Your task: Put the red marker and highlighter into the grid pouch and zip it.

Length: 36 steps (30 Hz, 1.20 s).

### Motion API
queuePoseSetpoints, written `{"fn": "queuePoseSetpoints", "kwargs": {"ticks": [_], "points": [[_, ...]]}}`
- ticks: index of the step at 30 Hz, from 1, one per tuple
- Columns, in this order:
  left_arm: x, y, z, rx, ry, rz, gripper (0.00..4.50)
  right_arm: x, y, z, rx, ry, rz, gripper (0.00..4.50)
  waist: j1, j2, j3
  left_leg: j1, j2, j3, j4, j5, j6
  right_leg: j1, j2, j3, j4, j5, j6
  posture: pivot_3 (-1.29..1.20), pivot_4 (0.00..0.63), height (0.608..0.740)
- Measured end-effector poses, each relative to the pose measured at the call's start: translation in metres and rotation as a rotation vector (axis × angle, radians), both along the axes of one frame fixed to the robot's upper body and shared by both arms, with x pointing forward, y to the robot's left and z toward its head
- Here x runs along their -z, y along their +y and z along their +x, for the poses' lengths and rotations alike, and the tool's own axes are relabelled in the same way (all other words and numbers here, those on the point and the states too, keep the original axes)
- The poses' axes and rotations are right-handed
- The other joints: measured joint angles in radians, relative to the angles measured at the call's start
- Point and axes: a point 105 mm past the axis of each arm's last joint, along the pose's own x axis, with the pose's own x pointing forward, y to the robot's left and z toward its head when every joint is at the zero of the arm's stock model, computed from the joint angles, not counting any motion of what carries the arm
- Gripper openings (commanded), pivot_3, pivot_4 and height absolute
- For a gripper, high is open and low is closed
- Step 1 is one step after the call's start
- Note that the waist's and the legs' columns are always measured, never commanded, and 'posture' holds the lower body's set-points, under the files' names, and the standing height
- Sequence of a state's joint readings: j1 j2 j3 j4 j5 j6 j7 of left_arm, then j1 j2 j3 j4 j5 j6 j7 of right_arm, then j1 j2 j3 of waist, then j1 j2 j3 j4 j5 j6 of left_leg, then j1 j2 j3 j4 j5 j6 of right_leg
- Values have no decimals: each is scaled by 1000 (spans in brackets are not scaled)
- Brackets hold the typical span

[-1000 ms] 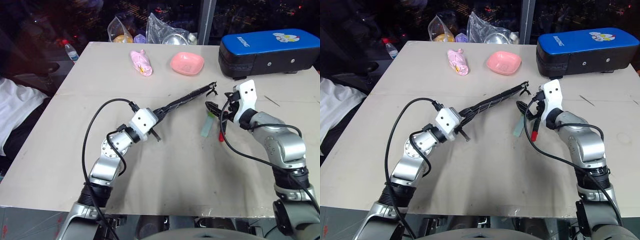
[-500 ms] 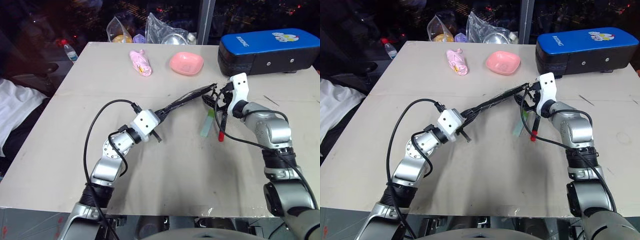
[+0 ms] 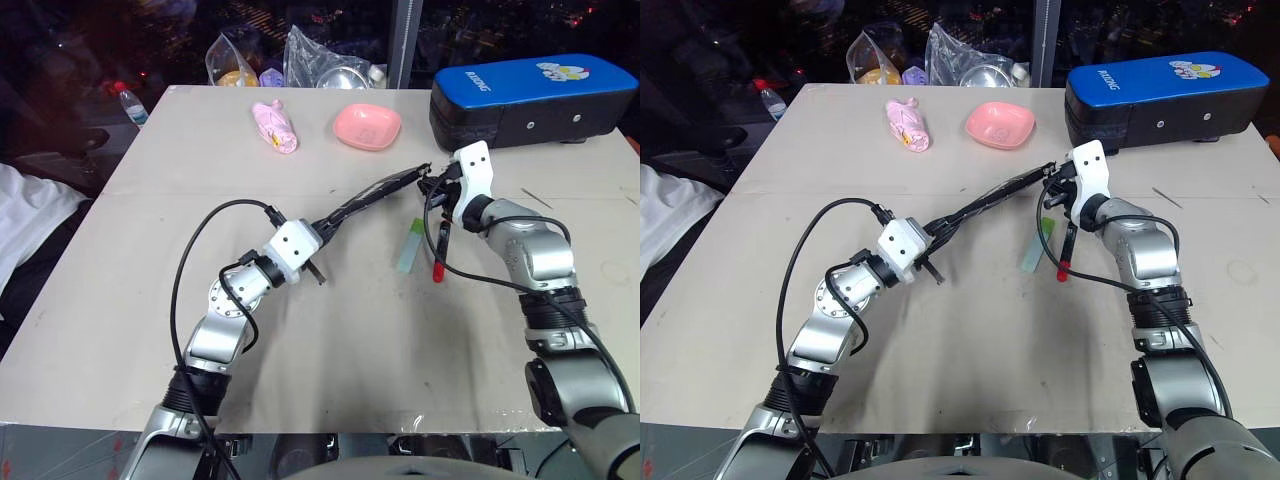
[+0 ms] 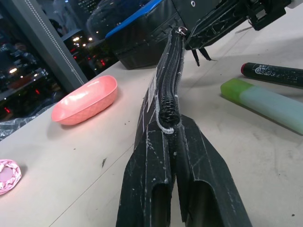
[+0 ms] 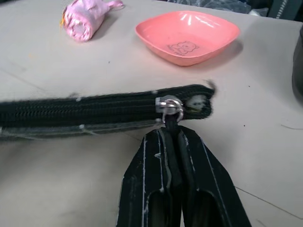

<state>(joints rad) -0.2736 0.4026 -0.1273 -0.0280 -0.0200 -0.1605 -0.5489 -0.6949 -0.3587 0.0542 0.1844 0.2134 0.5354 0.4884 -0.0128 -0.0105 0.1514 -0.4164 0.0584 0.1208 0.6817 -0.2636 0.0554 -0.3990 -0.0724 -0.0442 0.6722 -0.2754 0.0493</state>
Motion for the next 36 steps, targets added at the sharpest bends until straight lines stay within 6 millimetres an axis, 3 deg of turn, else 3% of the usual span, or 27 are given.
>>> {"fn": "queuePoseSetpoints", "kwargs": {"ticks": [11,22,36], "points": [[0,-2,1,-14,1,-11,0,-4,13,-8,-111,-154,-251,46,0,0,0,0,0,2,0,0,0,-1,0,1,0,0,0,0,150,740],[1,-2,2,-26,8,-17,0,-7,13,-13,-179,-212,-346,46,0,0,0,0,0,2,0,0,0,-2,0,2,0,0,0,0,150,740],[1,-3,3,-32,4,-17,0,-8,18,-35,-393,-218,-434,46,1,0,0,0,0,2,0,0,0,-2,0,2,0,0,0,0,150,740]]}}
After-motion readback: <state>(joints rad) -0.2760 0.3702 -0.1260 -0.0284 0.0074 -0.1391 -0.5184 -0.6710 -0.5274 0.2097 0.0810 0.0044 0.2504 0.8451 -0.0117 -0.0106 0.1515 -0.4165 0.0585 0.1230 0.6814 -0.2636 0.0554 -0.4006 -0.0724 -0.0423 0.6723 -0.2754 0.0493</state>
